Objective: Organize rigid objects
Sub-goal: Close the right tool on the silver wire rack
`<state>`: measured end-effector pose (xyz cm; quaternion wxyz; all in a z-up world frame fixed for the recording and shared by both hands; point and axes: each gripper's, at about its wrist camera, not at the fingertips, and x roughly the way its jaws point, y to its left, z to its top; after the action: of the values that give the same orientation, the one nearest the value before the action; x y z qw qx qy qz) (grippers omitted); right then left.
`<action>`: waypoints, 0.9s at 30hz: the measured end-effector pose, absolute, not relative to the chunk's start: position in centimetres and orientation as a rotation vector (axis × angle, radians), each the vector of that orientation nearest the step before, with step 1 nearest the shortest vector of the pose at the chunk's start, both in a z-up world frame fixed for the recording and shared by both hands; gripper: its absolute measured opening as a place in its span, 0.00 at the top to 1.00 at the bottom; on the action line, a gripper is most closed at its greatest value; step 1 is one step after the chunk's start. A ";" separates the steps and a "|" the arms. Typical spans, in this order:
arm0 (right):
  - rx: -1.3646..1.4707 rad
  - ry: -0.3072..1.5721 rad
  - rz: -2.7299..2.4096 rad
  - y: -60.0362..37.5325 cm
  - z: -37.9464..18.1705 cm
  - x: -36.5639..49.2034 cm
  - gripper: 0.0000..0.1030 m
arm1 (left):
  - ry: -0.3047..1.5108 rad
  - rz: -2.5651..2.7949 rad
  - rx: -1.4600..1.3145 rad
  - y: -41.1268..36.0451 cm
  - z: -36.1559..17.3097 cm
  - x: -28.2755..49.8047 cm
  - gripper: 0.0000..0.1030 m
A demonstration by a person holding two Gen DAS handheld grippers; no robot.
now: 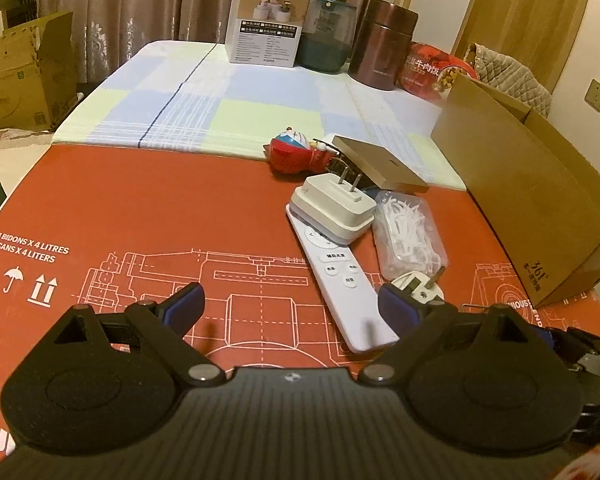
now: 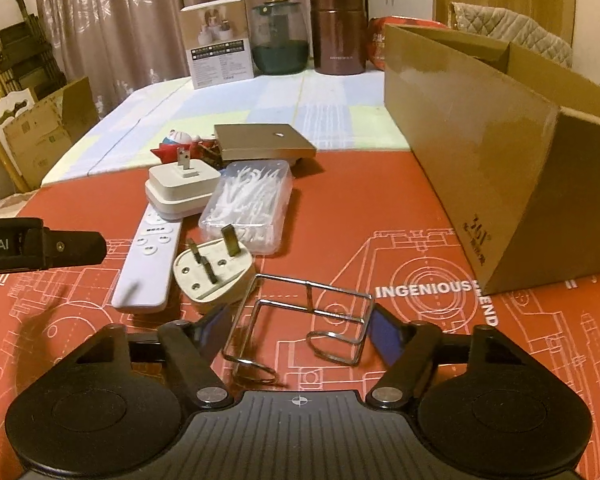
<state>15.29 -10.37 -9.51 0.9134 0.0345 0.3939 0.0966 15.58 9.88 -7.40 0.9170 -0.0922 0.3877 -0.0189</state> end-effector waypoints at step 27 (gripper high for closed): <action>-0.048 0.763 0.151 -11.0 -9.9 16.3 0.35 | 0.793 -0.092 -0.176 8.7 -7.8 15.6 0.11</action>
<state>16.34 -10.96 -9.88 0.9251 -0.0235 0.3717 0.0737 15.65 8.71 -7.75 0.9177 -0.0854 0.3853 -0.0445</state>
